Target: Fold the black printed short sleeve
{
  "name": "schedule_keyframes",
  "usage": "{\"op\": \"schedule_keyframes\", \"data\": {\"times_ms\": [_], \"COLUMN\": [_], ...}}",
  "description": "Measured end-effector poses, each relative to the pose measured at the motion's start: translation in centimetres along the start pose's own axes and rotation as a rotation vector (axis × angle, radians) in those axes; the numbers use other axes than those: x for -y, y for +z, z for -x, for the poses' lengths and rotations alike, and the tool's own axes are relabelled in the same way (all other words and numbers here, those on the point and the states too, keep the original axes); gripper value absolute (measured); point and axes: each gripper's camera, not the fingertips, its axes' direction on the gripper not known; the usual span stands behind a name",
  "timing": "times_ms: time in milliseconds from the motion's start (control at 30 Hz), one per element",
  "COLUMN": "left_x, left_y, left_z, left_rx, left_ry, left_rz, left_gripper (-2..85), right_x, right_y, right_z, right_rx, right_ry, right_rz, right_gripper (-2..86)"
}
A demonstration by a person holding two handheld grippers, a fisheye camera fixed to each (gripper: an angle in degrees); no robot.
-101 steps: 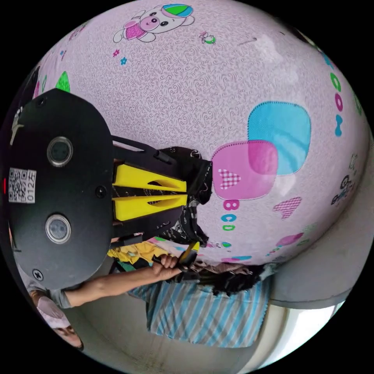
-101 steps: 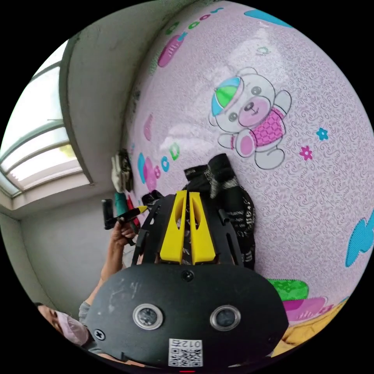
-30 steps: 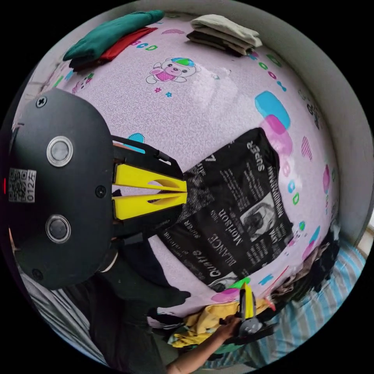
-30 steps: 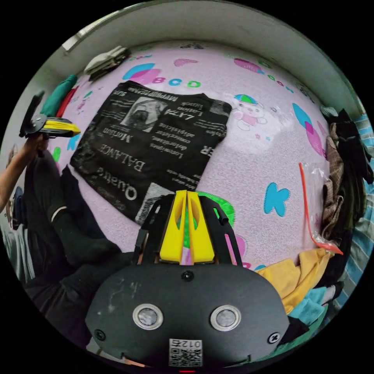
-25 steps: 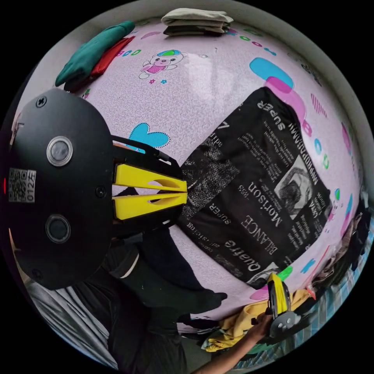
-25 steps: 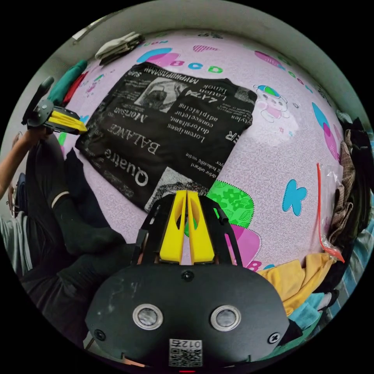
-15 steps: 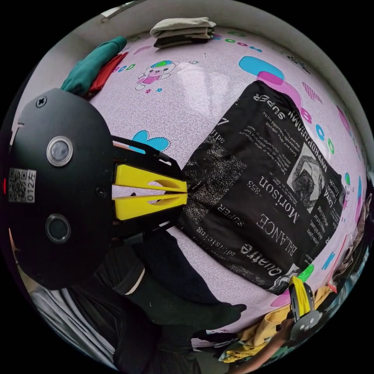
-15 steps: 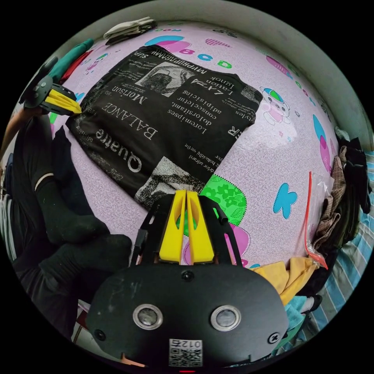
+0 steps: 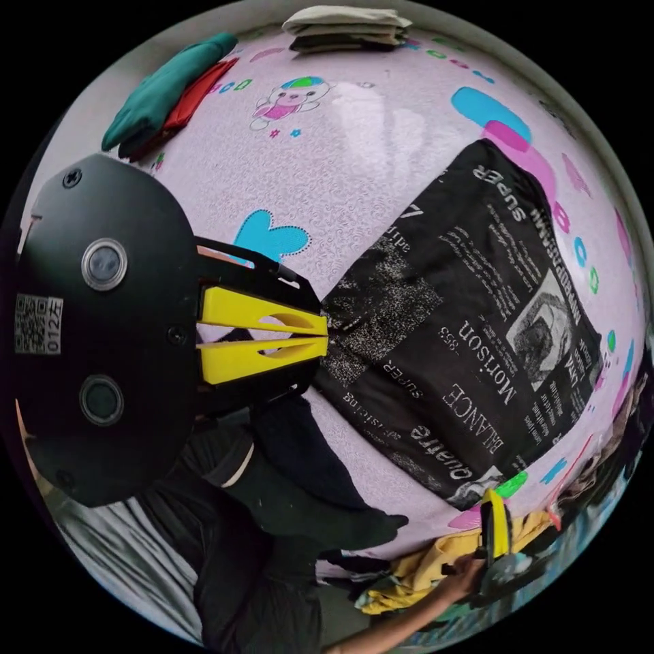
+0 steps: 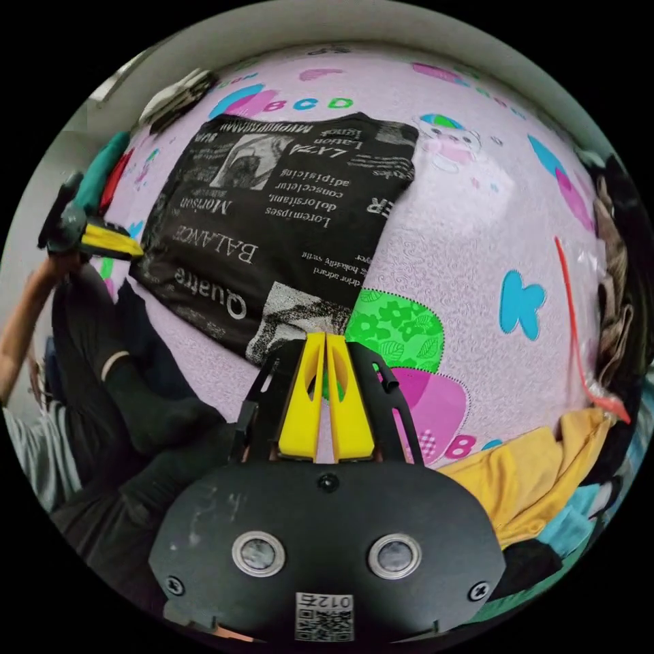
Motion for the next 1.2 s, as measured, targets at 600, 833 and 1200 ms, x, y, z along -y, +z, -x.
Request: {"op": "schedule_keyframes", "data": {"times_ms": [600,833,1200], "left_x": [0.7,-1.5,-5.9], "left_y": [0.8,-1.6,-5.8], "left_z": [3.9,9.3,24.0], "left_rx": [0.000,-0.155,-0.369], "left_ry": [0.026,-0.053,-0.457], "left_rz": [0.149,0.044,-0.446], "left_gripper": [0.4,1.2,8.5], "right_x": [-2.1,-0.8,7.8], "right_y": [-2.5,-5.3,-13.9], "right_z": [-1.5,-4.9,-20.0], "right_rx": [-0.075,-0.024,0.378], "right_ry": [-0.263,-0.191,0.142], "right_rz": [0.034,0.066,-0.183], "right_gripper": [-1.0,-0.9,5.5]}}
